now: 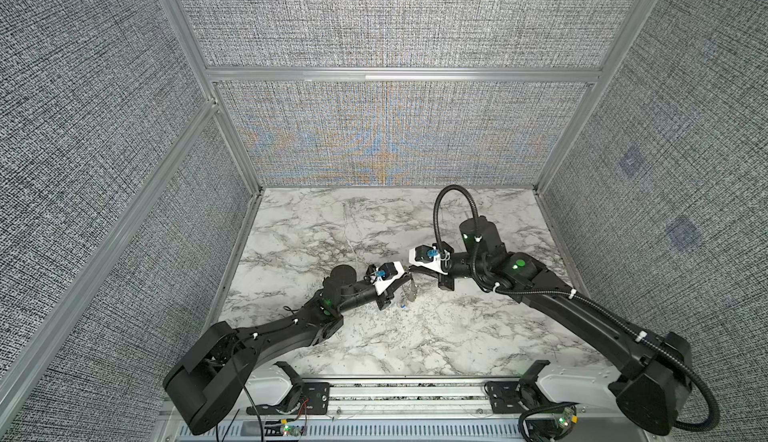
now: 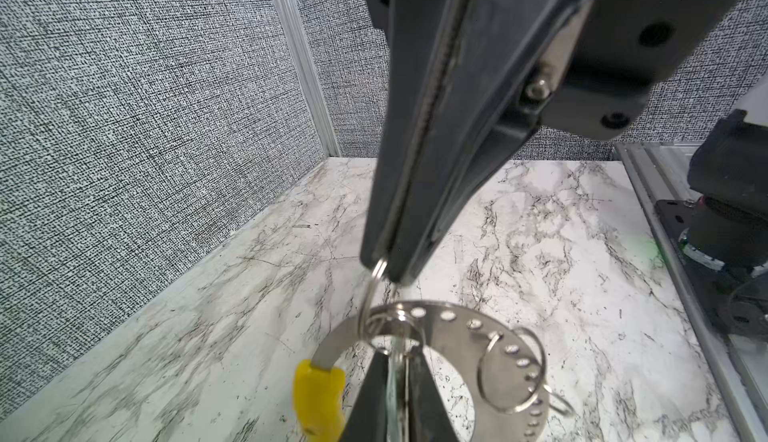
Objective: Remove the keys from the keyring
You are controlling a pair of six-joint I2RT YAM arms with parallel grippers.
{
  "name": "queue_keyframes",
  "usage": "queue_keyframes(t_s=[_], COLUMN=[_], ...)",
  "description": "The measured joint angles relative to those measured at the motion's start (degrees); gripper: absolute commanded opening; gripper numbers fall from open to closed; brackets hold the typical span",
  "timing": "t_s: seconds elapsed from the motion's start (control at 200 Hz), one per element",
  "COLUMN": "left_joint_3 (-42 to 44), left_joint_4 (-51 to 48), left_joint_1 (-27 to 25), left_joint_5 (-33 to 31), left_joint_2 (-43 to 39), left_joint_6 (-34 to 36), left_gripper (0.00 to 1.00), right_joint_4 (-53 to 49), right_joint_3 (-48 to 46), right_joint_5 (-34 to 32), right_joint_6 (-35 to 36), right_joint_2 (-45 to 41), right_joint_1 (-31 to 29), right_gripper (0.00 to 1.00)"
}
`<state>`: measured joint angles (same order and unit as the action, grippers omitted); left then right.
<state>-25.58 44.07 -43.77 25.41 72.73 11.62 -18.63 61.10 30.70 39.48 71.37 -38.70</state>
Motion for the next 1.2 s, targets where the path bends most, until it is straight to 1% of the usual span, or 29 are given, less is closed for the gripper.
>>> queue_keyframes(t_s=[0.11,0.28,0.47,0.6,0.78,0.846,0.951,1.031,1.136,1.196], left_joint_3=[0.00,-1.03,-3.89,-6.10,-11.21,-13.18,-16.26,-18.29,-20.39,-21.40], left_joint_4=[-0.13,-4.13,-13.18,-19.82,-28.68,-31.71,-35.82,-38.38,-40.83,-41.72], left_joint_1=[0.00,0.00,0.00,0.00,-0.04,-0.11,-0.09,0.04,-0.02,-0.02], left_joint_5=[0.07,0.20,-0.15,-1.84,-3.98,-4.35,-4.83,-5.68,-5.60,-5.38], left_joint_2=[-0.42,-2.05,-4.72,-5.55,-5.53,-5.40,-4.81,-4.33,-3.93,-3.74], left_joint_6=[-0.02,0.68,4.07,7.08,12.04,13.92,15.61,16.85,18.18,18.45], left_gripper=[0.00,0.00,0.00,0.00,0.00,0.00,0.00,0.00,0.00,0.00], right_joint_4=[-0.02,-0.13,-0.48,-0.57,-0.26,0.48,1.86,2.95,3.82,5.38], right_joint_3=[-0.02,-0.37,-1.62,-2.95,-4.85,-5.68,-7.39,-9.86,-13.14,-15.08], right_joint_5=[-0.22,-0.46,-0.87,-1.22,-1.53,-1.49,-1.49,-1.46,-1.60,-1.68], right_joint_6=[0.04,0.15,0.33,0.33,0.26,-0.17,-0.79,-1.64,-2.34,-3.41], right_joint_2=[-0.11,-0.74,-1.77,-2.36,-3.17,-3.69,-5.01,-6.29,-8.35,-9.90], right_joint_1=[0.13,0.85,1.55,1.70,2.08,2.19,2.36,2.69,3.87,4.87], right_gripper=[0.00,0.00,0.00,0.00,0.00,0.09,0.16,0.26,0.32,0.34])
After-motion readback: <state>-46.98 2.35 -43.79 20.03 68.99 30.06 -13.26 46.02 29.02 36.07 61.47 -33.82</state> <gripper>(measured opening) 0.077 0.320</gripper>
